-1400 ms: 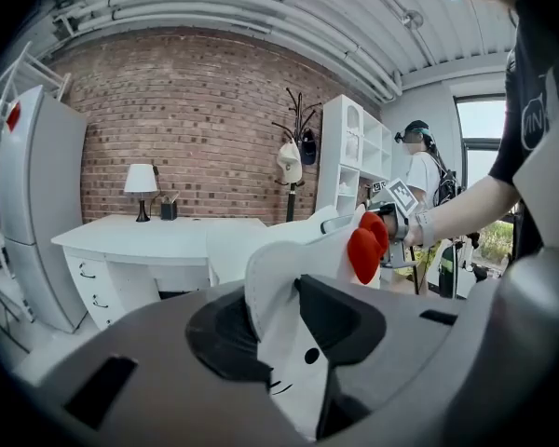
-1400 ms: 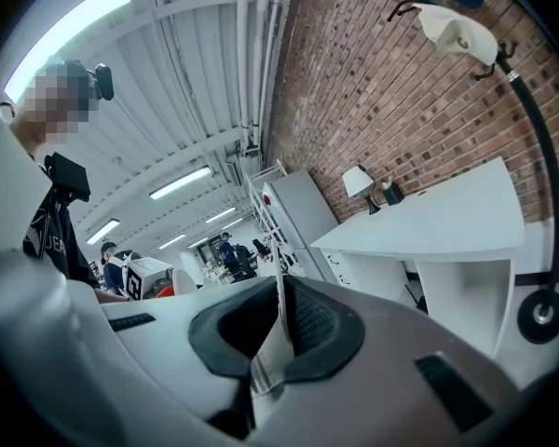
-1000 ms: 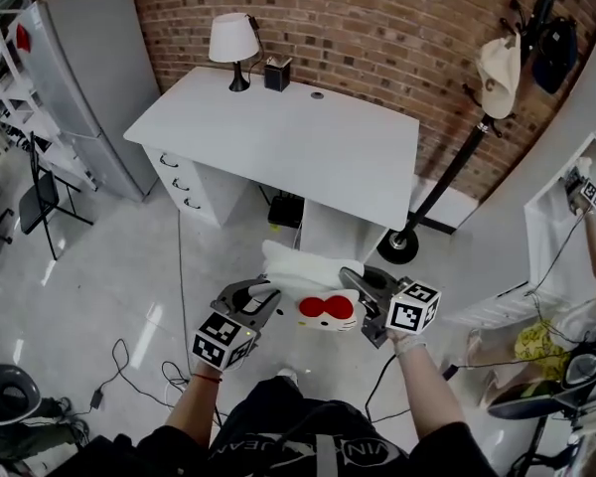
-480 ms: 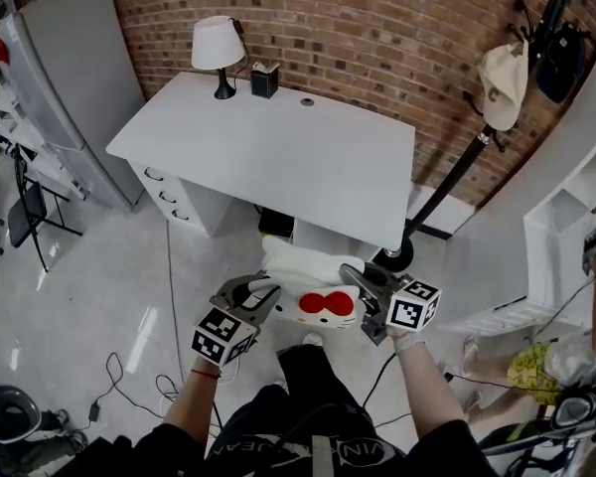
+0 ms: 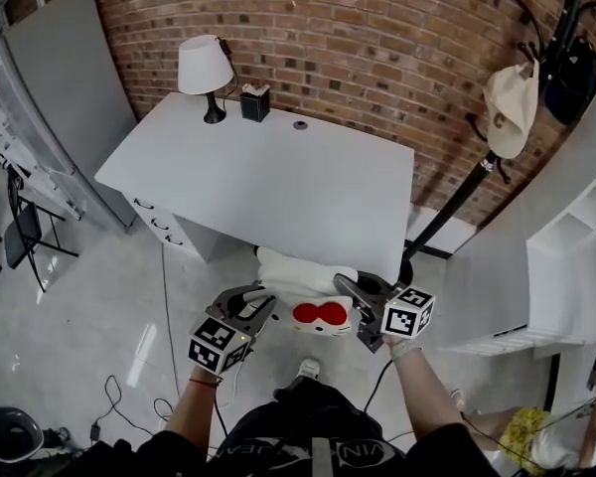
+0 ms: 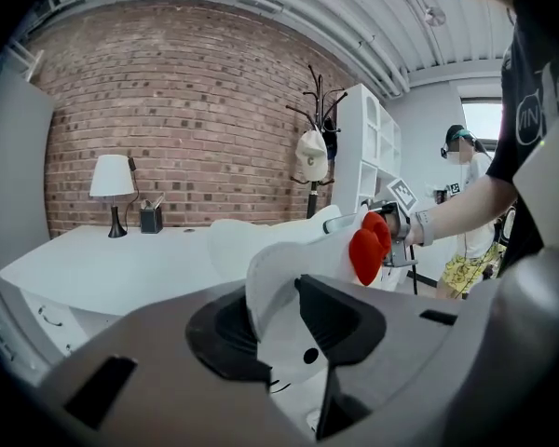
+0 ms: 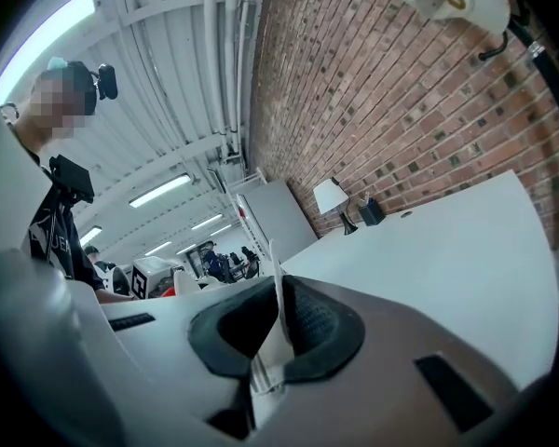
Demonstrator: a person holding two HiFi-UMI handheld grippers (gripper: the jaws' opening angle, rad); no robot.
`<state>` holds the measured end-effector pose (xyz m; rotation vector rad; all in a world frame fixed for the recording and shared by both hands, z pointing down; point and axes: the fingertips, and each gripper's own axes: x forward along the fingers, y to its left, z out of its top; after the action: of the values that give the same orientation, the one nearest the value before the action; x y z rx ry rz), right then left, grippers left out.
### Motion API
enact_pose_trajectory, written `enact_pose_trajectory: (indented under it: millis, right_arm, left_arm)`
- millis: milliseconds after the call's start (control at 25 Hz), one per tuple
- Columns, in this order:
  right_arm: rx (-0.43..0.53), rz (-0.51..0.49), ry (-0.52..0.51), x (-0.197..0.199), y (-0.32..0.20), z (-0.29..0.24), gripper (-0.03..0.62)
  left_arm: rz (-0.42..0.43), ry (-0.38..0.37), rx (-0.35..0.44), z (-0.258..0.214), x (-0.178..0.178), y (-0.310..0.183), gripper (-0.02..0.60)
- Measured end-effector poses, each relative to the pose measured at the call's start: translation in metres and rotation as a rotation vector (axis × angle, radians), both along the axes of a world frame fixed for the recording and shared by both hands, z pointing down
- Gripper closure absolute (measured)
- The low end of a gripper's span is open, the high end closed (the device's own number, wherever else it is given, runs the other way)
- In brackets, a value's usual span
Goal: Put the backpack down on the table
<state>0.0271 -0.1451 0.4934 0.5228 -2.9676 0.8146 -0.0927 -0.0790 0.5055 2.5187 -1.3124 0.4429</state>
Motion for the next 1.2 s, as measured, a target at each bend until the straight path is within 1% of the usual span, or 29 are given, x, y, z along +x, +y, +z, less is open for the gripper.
enact_pose_trajectory:
  millis: [320, 520, 880, 1080, 1200]
  right_arm:
    - [-0.021, -0.027, -0.007, -0.008, -0.050, 0.008, 0.580]
    - [-0.019, -0.048, -0.007, -0.014, -0.074, 0.006, 0.580]
    - [-0.008, -0.066, -0.024, -0.012, -0.108, 0.001, 0.580]
    - [-0.003, -0.059, -0.010, -0.010, -0.119, 0.000, 0.580]
    - [0.012, -0.047, 0.008, -0.011, -0.130, -0.001, 0.580]
  left_arm:
    - [-0.038, -0.006, -0.008, 0.006, -0.007, -0.046, 0.468]
    - [-0.057, -0.007, -0.007, 0.003, -0.012, -0.069, 0.468]
    - [-0.089, -0.007, 0.012, -0.003, -0.010, -0.102, 0.468]
    - [-0.081, -0.010, 0.010, -0.005, -0.007, -0.115, 0.468]
    - [-0.075, 0.006, 0.013, -0.005, -0.009, -0.127, 0.468]
